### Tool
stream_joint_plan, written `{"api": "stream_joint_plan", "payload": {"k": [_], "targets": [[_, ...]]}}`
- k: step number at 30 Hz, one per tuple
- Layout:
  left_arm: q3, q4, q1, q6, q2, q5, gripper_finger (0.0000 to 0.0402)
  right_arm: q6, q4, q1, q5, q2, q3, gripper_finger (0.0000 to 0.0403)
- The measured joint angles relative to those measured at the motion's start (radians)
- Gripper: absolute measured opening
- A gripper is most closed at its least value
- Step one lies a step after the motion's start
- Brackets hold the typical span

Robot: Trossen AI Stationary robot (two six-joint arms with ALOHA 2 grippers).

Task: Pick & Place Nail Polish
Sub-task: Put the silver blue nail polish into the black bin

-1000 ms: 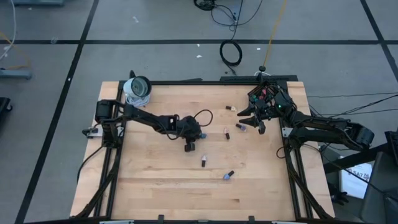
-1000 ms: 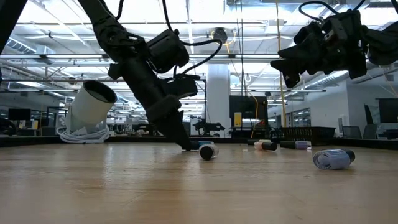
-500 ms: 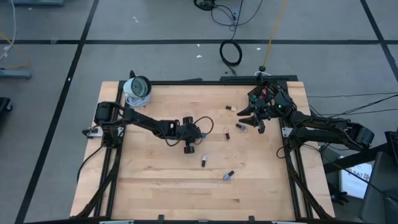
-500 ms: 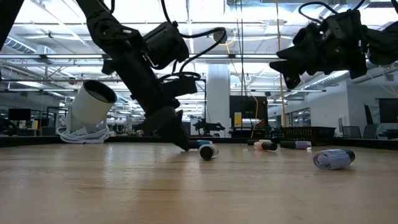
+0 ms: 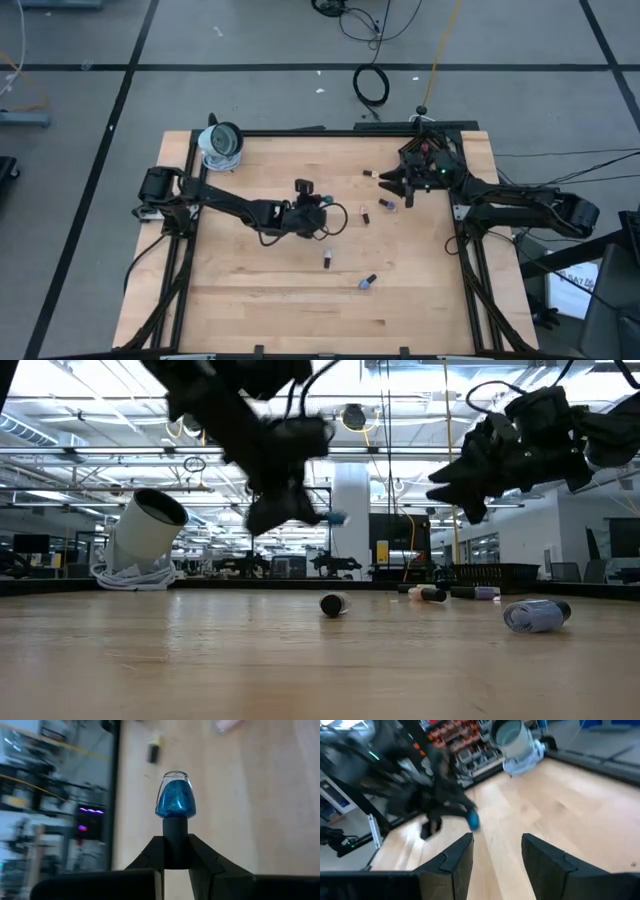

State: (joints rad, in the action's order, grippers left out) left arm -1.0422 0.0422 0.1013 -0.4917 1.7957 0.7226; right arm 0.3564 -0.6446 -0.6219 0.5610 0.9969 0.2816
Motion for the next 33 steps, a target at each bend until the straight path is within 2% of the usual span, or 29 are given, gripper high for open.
{"api": "stream_joint_plan", "payload": {"k": [2, 5, 8, 13, 17, 20, 25, 33], "targets": [[-0.033, -0.027, 0.003, -0.048, 0.001, 0.025, 0.0037, 0.017, 0.009, 0.031, -0.029, 0.023, -0.002, 0.0155], [-0.071, -0.014, 0.007, -0.106, 0.000, 0.064, 0.0037, 0.030, -0.024, 0.097, -0.140, 0.077, 0.000, 0.0157], [-0.098, -0.028, 0.006, -0.150, -0.004, 0.071, 0.0037, 0.029, -0.125, 0.162, -0.198, 0.135, -0.001, 0.0168], [-0.107, -0.066, -0.001, -0.217, -0.003, 0.071, 0.0037, 0.049, -0.346, 0.258, -0.195, 0.239, 0.007, 0.0215], [-0.108, -0.131, 0.000, -0.253, -0.003, 0.065, 0.0037, 0.052, -0.384, 0.315, -0.226, 0.315, 0.054, 0.0260], [-0.108, -0.187, 0.008, -0.279, -0.003, 0.061, 0.0037, 0.052, -0.384, 0.350, -0.275, 0.372, 0.102, 0.0279], [-0.108, -0.224, 0.026, -0.288, -0.003, 0.026, 0.0037, 0.083, -0.400, 0.396, -0.299, 0.457, 0.191, 0.0283], [-0.108, -0.228, 0.058, -0.292, -0.003, 0.021, 0.0037, 0.107, -0.435, 0.447, -0.298, 0.543, 0.263, 0.0263]]}}
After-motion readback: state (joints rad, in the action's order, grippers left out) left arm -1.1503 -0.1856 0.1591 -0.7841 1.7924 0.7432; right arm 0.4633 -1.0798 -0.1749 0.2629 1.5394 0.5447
